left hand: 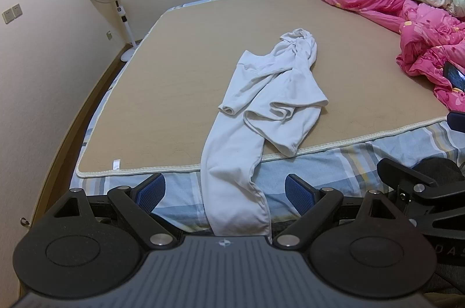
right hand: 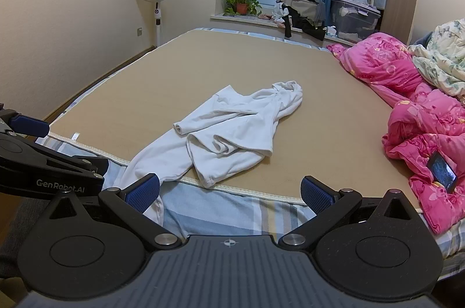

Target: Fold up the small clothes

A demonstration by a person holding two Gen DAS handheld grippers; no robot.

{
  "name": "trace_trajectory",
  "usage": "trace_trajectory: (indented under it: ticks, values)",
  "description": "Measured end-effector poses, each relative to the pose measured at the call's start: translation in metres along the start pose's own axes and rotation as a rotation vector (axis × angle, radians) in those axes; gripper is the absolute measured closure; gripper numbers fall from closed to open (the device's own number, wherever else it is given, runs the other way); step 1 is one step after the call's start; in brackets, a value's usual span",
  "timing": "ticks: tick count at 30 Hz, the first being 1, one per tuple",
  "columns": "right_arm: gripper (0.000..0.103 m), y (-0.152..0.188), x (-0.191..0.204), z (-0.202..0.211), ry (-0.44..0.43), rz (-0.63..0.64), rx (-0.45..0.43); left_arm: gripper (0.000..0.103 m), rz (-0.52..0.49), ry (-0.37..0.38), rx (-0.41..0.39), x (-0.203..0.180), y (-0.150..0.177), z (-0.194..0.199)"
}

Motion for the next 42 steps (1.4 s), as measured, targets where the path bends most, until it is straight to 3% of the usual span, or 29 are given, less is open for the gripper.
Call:
trace_trajectory:
  ticks: [18,25,28,32,34,37,42]
  values:
    - [0.001,-0.003,0.002,-0.008,-0.009,0.014,0.029,0.01,0.009,0.008,0.032,0.002,-0.003,-0.013]
    - [0.001,-0.012,-0.047,-0.04,0.049,-0.075,0.046,0.01,0.093,0.008,0.075,0.033,-0.041,-0.06]
    - [0.001,-0.021,-0.085,-0.066,0.076,-0.161,0.06,0.01,0.114,-0.067,0.09,0.05,-0.068,-0.099]
    - [0.001,-0.041,-0.136,-0.115,0.081,-0.273,0.078,0.01,0.132,-0.091,0.1,0.062,-0.115,-0.165]
    - [0.001,-0.054,-0.16,-0.148,0.074,-0.332,0.081,0.01,0.131,-0.059,0.092,0.062,-0.143,-0.207]
    - [0.001,-0.083,-0.197,-0.209,0.075,-0.393,0.059,0.01,0.114,-0.008,0.118,0.05,-0.181,-0.285]
    - [0.001,-0.14,-0.253,-0.353,0.103,-0.444,0.037,0.01,0.115,0.005,0.268,0.02,-0.226,-0.427]
Point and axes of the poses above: each gripper's, at about its wrist camera, not at the fingertips, and z roughly against the way its jaws point, x to its left, y to its underside, the point moved 6 cm from there along -z, roughly the way its jaws point, and after that the axes turned 7 degrees about z, right-handed, at the moved point
